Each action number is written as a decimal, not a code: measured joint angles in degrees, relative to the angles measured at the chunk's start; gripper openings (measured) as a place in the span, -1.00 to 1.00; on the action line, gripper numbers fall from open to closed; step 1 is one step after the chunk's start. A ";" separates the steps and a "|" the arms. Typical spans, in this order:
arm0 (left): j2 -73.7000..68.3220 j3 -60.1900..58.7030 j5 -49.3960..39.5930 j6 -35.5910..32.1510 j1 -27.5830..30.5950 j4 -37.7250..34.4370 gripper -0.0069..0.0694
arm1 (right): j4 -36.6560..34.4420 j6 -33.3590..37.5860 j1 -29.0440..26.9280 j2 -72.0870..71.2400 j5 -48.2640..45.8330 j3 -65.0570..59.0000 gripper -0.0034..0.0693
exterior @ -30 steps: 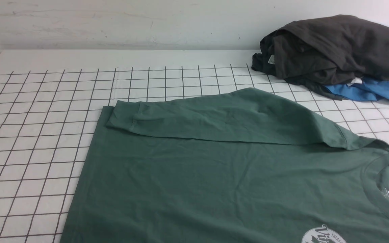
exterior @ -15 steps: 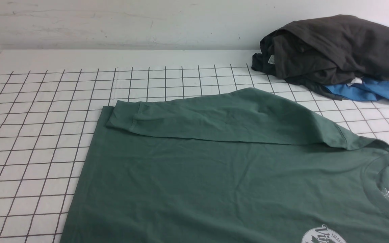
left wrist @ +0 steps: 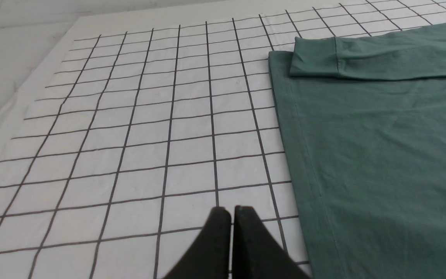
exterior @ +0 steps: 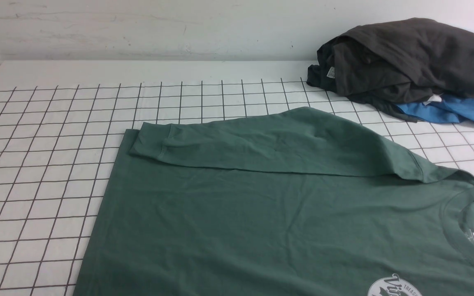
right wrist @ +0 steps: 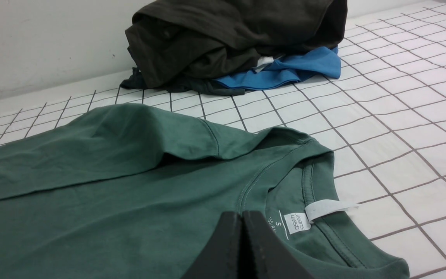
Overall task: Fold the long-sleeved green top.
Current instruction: Use the left arm to clamp the cuff closest to it
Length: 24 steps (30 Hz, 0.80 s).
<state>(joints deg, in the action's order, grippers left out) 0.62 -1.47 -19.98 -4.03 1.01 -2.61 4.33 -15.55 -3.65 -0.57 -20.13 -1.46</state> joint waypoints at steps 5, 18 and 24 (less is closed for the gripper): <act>0.00 0.00 0.00 0.00 0.00 0.00 -0.83 | -0.05 -0.40 0.00 0.00 0.00 0.00 -0.95; 0.00 0.00 0.18 0.00 0.00 0.04 -0.83 | -0.09 -0.51 0.00 0.00 0.00 0.00 -0.95; 0.00 -0.07 1.66 5.15 0.00 -10.81 -0.83 | -4.32 -0.76 0.00 0.00 -0.11 0.05 -0.95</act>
<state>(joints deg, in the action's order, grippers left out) 0.62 -1.54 -18.32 1.12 1.01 -13.42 0.00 -16.31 -3.65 -0.57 -20.25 -1.41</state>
